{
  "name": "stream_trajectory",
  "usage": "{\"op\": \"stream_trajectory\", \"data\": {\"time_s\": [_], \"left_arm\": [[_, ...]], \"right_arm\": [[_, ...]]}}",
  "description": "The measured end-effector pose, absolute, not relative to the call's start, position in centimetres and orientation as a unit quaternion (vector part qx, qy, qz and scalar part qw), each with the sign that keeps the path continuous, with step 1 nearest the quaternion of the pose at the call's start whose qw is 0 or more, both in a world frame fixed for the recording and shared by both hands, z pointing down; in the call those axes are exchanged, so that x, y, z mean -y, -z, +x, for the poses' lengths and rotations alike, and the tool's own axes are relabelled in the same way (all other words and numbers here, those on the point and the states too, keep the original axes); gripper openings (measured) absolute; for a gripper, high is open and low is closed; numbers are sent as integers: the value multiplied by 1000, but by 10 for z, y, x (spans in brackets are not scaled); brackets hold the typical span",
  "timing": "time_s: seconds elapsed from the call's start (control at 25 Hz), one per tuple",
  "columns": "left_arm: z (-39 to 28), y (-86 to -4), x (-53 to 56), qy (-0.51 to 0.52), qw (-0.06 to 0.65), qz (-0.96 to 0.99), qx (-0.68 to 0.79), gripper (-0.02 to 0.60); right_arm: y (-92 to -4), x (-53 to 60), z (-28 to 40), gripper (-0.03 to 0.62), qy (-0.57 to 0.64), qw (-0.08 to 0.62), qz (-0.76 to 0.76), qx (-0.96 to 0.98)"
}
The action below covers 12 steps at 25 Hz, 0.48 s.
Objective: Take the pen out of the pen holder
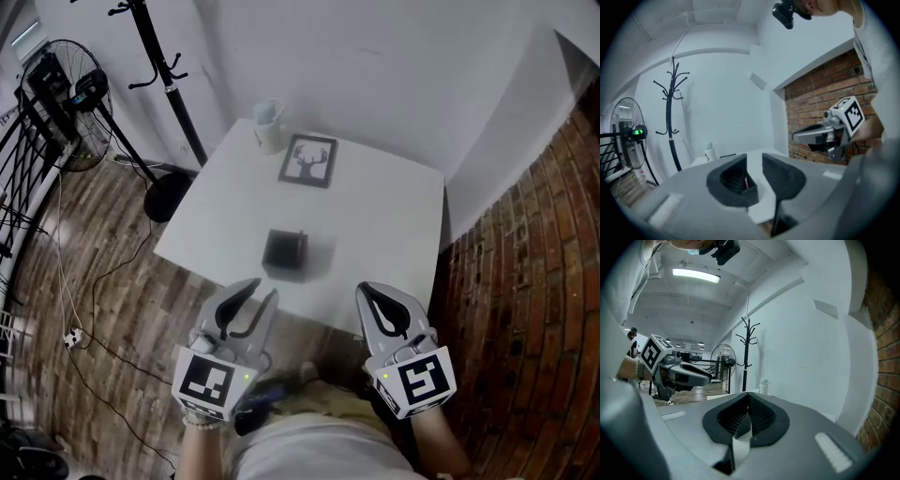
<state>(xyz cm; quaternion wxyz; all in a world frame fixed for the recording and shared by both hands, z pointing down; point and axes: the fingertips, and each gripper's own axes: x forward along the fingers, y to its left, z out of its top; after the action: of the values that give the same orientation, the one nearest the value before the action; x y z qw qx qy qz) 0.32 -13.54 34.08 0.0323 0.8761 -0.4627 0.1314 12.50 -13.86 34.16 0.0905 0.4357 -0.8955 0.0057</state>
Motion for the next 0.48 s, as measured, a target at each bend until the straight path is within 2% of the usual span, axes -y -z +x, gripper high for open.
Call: {"op": "stream_trajectory", "data": {"time_s": [0.36,0.48], "left_arm": [[5,-354,165,-132,46,885,445,94],[8,-359,177,-138,29,891,431,95]], "right_arm": [[-353,155,124,3,-19,107,445,889],[-357,162,127,3,-26,108,455,883]]}}
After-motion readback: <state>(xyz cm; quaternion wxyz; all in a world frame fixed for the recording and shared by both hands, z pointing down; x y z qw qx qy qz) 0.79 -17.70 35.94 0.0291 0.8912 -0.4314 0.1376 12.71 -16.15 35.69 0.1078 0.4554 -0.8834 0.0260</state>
